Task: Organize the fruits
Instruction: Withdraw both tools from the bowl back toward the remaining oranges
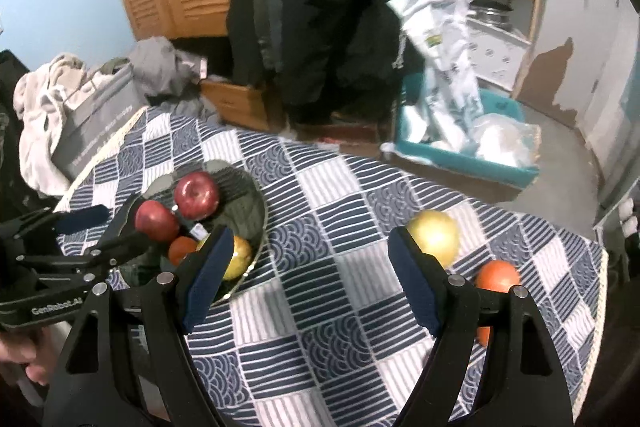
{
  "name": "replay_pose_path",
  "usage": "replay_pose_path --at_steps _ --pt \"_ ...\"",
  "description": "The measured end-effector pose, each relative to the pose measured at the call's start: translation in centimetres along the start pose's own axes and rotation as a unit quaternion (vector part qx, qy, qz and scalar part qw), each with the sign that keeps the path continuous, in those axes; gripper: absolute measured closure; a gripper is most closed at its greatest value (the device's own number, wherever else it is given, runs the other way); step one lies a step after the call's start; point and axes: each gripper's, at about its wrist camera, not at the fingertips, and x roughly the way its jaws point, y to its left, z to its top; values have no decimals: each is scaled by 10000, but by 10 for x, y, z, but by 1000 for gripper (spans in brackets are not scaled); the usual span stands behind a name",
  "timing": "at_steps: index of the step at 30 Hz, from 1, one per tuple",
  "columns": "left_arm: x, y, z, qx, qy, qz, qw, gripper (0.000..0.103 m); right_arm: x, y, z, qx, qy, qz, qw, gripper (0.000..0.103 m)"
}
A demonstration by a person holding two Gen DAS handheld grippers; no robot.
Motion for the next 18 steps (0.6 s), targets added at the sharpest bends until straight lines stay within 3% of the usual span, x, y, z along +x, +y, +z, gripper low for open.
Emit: replay_pose_path --at_steps 18 --pt "-38 -77 15 697 -521 -275 9958 22 -77 -68 -16 386 -543 -428 9969 23"
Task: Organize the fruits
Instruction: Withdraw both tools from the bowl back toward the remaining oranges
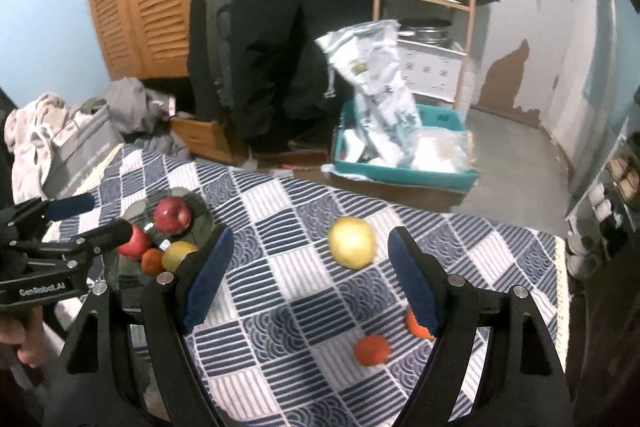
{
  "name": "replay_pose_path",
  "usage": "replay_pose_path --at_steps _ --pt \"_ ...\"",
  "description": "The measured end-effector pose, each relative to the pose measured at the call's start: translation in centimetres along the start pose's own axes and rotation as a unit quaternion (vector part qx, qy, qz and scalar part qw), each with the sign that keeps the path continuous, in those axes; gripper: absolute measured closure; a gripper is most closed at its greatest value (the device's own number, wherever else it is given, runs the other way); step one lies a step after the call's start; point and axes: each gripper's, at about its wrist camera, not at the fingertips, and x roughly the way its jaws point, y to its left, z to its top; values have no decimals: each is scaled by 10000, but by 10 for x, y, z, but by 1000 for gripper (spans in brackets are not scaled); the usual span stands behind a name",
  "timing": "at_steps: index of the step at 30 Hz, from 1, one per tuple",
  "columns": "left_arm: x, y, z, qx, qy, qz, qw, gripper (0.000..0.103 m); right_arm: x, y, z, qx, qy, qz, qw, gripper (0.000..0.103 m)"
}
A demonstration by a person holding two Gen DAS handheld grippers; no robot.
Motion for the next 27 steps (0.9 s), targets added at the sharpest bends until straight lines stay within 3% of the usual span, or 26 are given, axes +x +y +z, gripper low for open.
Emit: replay_pose_path --at_steps 3,15,27 --pt "-1 -13 3 94 -25 -65 9999 17 -8 -16 -2 121 -38 -80 9999 23" --pt "7 -60 4 364 92 -292 9989 17 -28 -82 -25 463 -30 -496 9977 23" --pt "40 -98 -2 584 362 -423 9967 17 -9 -122 -60 726 441 -681 9941 23"
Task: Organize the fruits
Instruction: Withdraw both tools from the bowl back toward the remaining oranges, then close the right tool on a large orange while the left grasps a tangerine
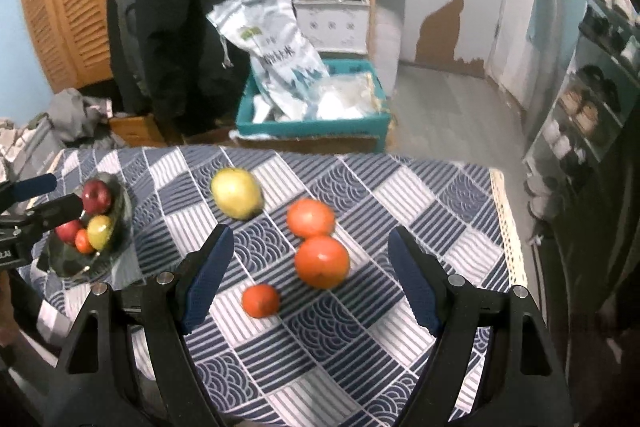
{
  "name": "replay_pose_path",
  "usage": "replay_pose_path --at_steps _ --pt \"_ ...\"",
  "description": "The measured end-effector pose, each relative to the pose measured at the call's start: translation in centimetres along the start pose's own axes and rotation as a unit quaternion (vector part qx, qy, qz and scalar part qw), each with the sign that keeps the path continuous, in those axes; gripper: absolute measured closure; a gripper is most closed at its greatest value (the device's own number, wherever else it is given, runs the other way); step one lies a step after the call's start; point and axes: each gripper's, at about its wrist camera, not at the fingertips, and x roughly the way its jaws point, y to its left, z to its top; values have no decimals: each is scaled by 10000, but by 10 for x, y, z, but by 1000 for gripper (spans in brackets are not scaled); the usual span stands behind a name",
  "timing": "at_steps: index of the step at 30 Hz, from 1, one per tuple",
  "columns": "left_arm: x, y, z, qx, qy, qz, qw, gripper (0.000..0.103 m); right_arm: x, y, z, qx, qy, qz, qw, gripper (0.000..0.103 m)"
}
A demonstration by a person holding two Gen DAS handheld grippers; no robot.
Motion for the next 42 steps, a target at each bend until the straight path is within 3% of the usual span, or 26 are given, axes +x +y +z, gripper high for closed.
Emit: replay_pose_path --at_steps 20,31,38,42 --pt "101 -24 -4 369 678 95 9970 17 122 -27 -32 489 1361 131 9894 23" --pt "150 -24 -18 347 1090 -92 9934 17 172 -21 -42 453 1749 184 9834 23" --pt "160 -21 -23 308 1203 -133 9922 17 193 -17 -44 395 1836 238 9819 23" --pt "160 -19 -23 263 1220 -177 9920 17 199 -16 -46 331 1853 137 9820 32"
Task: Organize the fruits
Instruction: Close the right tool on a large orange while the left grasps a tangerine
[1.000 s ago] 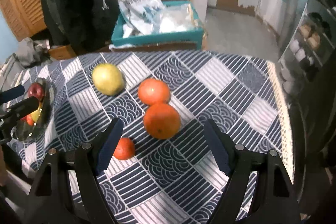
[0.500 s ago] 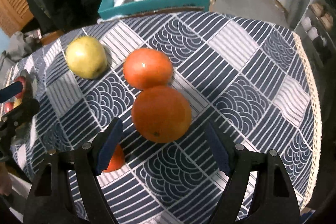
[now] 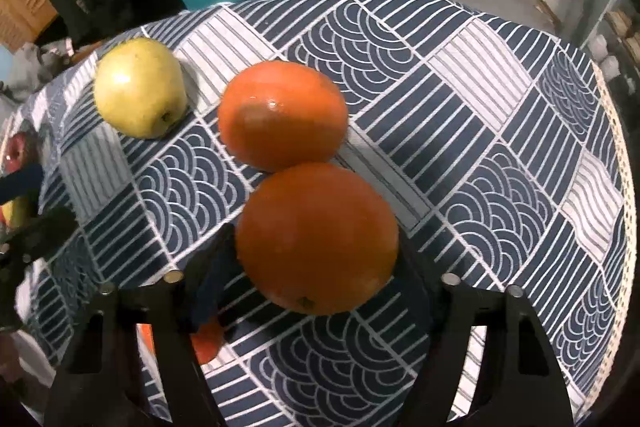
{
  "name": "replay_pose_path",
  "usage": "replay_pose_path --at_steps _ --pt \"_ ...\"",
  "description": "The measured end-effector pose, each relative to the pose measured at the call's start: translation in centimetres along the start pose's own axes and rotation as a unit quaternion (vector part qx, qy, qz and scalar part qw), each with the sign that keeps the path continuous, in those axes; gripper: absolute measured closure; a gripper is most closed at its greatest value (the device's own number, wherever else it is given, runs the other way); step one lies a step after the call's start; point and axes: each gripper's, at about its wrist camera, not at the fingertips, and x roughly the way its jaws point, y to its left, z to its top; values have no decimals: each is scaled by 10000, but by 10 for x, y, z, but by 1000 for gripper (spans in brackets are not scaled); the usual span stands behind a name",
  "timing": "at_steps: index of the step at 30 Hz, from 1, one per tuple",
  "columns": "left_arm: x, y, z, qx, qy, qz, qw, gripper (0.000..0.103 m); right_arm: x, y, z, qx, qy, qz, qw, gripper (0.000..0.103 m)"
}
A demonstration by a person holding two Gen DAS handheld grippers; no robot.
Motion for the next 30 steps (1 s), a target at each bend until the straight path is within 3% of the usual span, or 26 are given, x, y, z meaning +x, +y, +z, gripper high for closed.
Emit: replay_pose_path --at_steps 6,19,30 --pt "-3 -7 -1 -18 -20 -198 9998 17 -7 -8 -7 108 -72 -57 9999 35" --pt "1 -56 -20 484 167 -711 9962 17 -43 -33 -41 362 -170 -202 9990 35" --pt "21 -81 -32 712 406 -866 9929 17 -57 -48 -61 483 -197 -213 9984 35"
